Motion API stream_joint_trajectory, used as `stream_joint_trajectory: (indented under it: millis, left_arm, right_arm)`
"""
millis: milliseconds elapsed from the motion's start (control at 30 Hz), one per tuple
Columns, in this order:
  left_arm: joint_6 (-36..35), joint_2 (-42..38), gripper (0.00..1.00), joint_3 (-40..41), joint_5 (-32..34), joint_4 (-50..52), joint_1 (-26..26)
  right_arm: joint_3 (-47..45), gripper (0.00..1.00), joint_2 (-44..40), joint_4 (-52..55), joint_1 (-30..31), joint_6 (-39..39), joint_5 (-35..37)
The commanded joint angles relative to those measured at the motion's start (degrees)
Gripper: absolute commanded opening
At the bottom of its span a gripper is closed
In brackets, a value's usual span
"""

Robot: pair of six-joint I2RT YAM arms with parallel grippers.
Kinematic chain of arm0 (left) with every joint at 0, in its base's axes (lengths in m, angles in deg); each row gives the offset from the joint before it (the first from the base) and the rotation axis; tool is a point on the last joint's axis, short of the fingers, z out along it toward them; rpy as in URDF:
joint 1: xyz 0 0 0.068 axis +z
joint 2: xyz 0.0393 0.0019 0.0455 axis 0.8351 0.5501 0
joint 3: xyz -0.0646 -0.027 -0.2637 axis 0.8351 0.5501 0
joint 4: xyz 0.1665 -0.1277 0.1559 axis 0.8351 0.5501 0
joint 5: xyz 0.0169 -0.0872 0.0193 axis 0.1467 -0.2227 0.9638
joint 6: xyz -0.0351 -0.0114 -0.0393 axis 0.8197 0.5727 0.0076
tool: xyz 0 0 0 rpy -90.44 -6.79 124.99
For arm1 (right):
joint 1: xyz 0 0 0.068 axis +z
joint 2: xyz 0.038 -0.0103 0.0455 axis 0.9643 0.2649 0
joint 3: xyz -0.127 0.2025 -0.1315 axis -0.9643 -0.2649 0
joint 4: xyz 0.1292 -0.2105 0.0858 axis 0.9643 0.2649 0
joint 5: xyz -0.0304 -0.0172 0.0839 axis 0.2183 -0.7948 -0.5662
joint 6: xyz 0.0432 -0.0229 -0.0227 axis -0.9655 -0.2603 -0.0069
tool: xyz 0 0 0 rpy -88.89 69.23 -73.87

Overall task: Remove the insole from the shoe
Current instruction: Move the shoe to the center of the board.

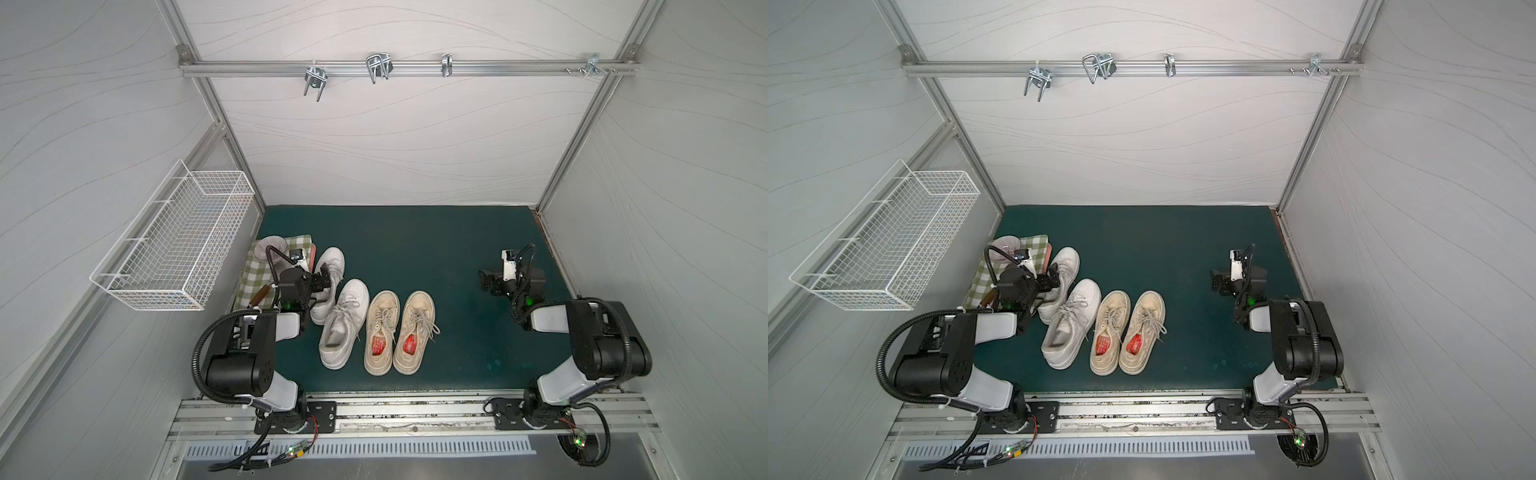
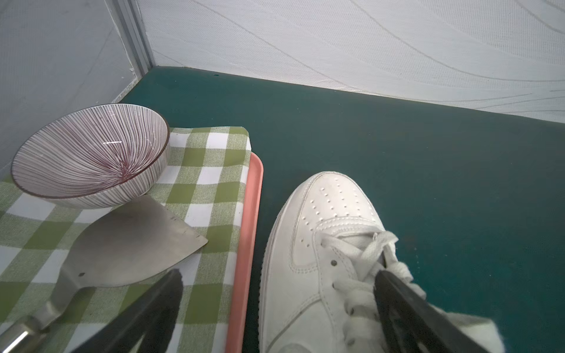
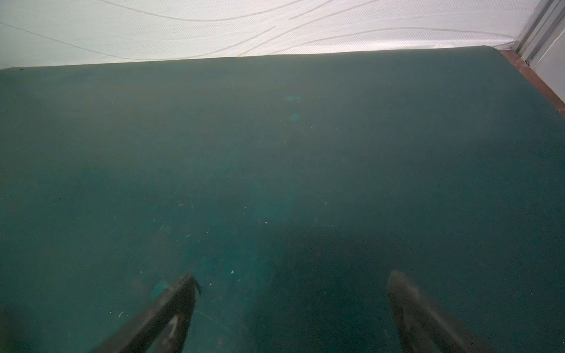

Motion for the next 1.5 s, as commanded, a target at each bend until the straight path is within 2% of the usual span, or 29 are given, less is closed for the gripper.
stream_joint_trajectory:
  millis: [0, 1100, 1200, 1300, 1467]
  left_arm:
    - [-1.1, 1.5, 1.00, -0.7, -0.6, 1.5, 0.1]
    - [-1.1, 1.0, 1.00, 0.2, -1.3, 0.1, 0.3]
    - [-1.7, -3.2, 1.00, 3.0, -2.7, -1.3, 0.4]
    - [-1.1, -10.6, 1.00, 2.9, -2.2, 5.7, 0.1]
    - [0.4, -20.7, 1.00, 2.5, 5.3, 13.9, -2.7]
  right_arm:
    - [0.5, 0.99, 0.0, -0.1, 0.4, 1.3, 0.6]
    - [0.3, 0.99, -0.1, -0.3, 0.4, 1.4, 0.5]
    - [-0.9, 0.99, -1.3, -1.7, 0.4, 2.2, -2.0]
    - [-2.1, 0.99, -6.4, 0.6, 2.1, 3.7, -0.4]
    - [-1.9, 0.99, -16.2, 8.3, 7.7, 7.9, 5.4]
